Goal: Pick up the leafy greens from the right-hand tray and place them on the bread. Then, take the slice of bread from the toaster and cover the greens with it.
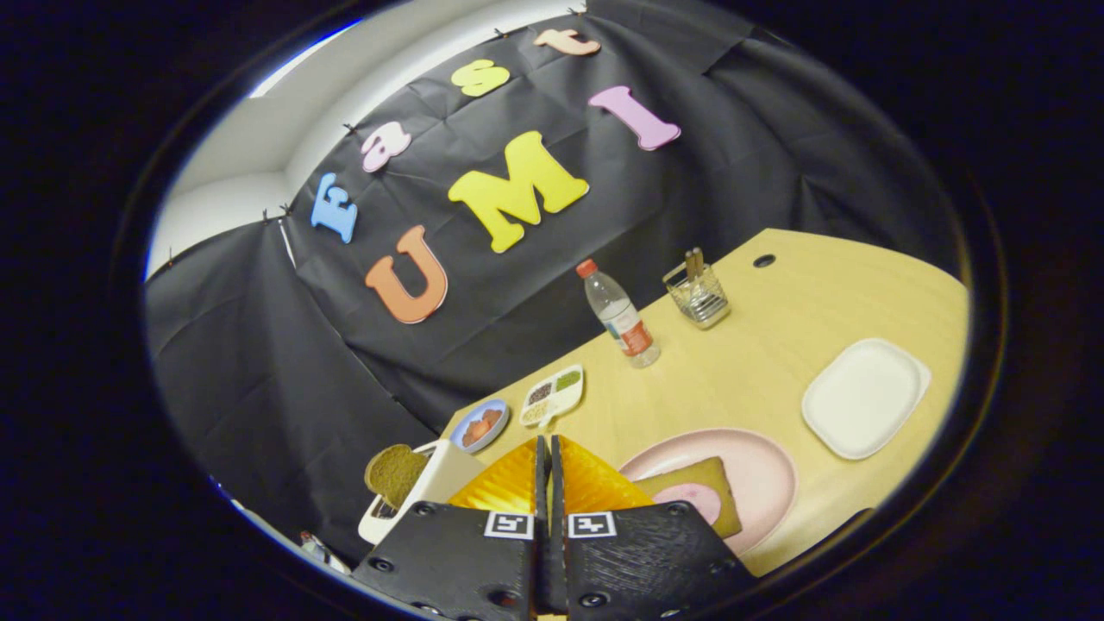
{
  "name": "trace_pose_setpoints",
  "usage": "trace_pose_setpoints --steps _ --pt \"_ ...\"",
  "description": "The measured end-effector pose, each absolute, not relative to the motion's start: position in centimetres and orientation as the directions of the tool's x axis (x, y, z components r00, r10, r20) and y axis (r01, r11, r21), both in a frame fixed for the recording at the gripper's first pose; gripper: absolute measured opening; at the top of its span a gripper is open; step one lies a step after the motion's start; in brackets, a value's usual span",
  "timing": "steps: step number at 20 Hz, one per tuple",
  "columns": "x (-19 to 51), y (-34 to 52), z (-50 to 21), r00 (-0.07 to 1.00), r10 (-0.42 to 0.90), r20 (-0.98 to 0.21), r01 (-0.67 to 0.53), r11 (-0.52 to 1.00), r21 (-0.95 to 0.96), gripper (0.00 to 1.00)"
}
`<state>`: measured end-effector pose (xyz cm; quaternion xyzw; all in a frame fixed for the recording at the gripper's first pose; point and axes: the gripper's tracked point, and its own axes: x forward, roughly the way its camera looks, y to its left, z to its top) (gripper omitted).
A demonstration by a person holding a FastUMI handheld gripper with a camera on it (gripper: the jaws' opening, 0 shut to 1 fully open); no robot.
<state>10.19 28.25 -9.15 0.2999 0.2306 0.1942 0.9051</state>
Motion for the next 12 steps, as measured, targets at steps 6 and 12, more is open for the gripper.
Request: trace_pose_setpoints --steps 6,12 --pt "11.4 25.6 -13.4 0.833 0.409 -0.371 -0.114 0.785 0.609 0.0" --pt "12.5 22.2 -14.7 0.869 0.315 -0.382 -0.068 0.84 0.538 0.0"
